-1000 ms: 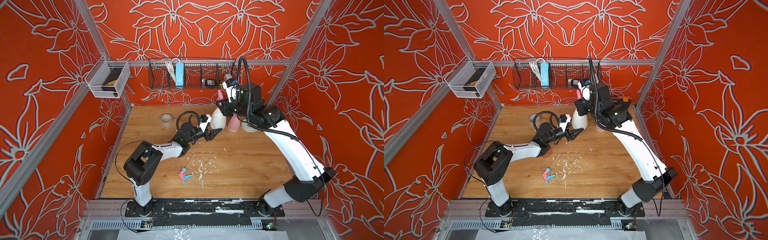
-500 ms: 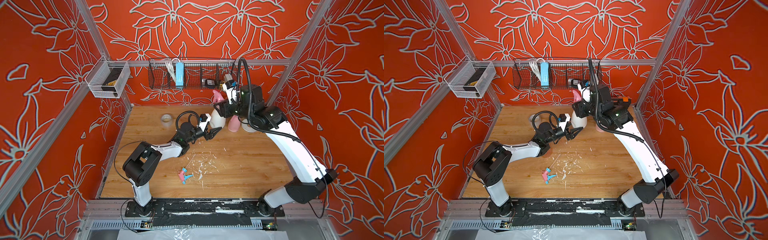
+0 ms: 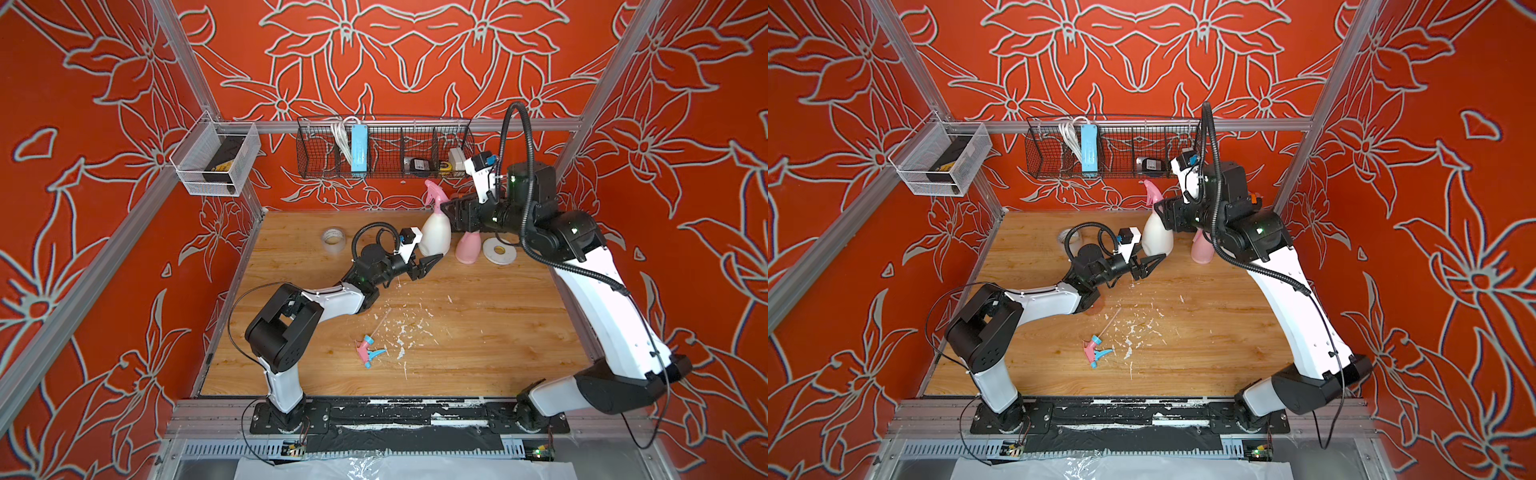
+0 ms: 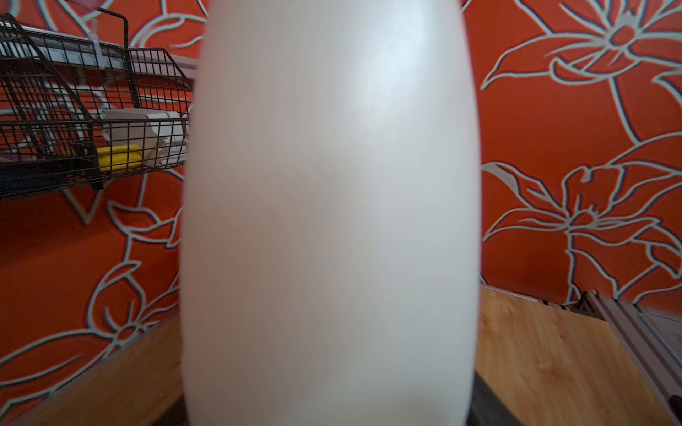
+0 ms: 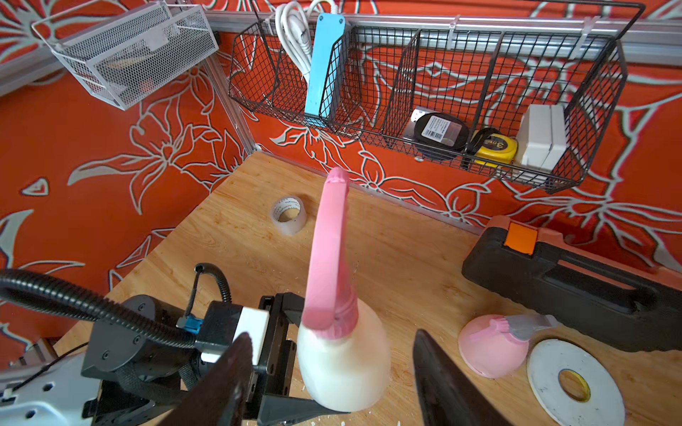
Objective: Attach spray nozzles to spray bottles
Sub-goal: Insert the spray nozzle into the spray bottle, then screw the spray nozzle on the spray bottle.
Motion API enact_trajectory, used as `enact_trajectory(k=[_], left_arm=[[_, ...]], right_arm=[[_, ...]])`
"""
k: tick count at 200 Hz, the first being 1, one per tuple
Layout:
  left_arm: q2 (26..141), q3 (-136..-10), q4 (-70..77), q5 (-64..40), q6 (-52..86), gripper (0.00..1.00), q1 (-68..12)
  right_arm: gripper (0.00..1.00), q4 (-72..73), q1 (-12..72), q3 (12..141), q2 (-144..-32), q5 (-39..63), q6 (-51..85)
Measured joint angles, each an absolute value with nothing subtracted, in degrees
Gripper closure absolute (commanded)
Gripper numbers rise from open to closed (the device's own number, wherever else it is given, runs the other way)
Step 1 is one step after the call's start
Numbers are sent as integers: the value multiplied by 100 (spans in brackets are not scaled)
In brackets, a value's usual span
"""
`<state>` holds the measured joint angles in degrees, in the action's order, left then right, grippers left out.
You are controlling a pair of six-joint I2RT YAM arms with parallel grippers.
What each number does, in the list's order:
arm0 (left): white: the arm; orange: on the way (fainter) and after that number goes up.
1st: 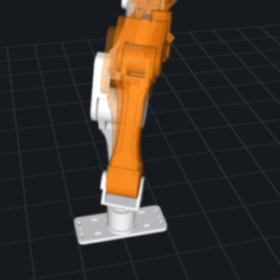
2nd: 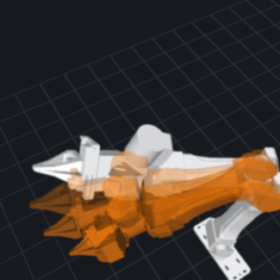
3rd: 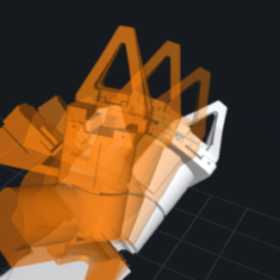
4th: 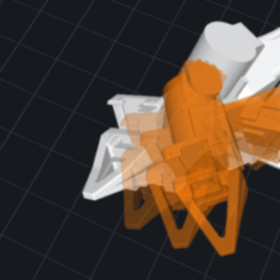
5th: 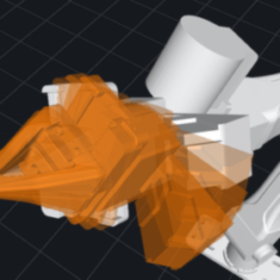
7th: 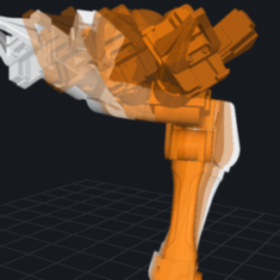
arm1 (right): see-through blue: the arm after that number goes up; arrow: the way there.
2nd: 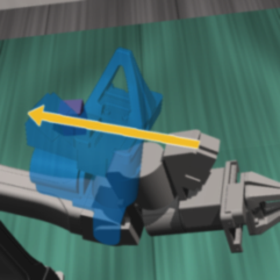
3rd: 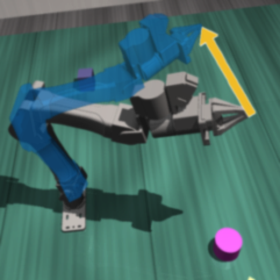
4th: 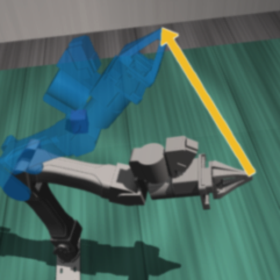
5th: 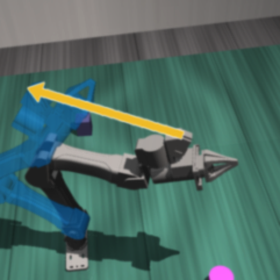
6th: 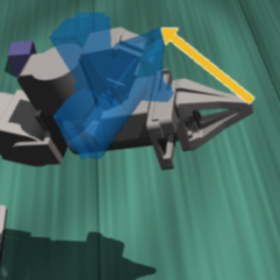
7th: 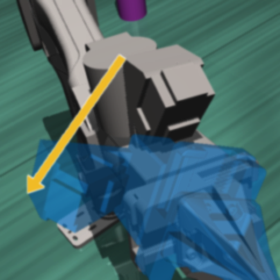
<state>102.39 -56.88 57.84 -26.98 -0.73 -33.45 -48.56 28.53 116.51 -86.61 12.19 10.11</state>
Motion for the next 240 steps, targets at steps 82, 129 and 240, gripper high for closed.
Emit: enact_trajectory(k=[82, 129, 240], left_arm=[[10237, -5688, 5614, -2681, -172, 53, -3345], [10237, -5688, 5605, -2683, -178, 53, -3345], [10239, -5666, 5662, -2998, 211, 53, -3321]], right_arm=[[47, -6285, 2797, 14038, -10656, 1691, 1227], [66, -6438, 2816, 14094, -10840, 1645, 1256], [100, -4692, 2816, 11922, -9682, 1664, 1197]])
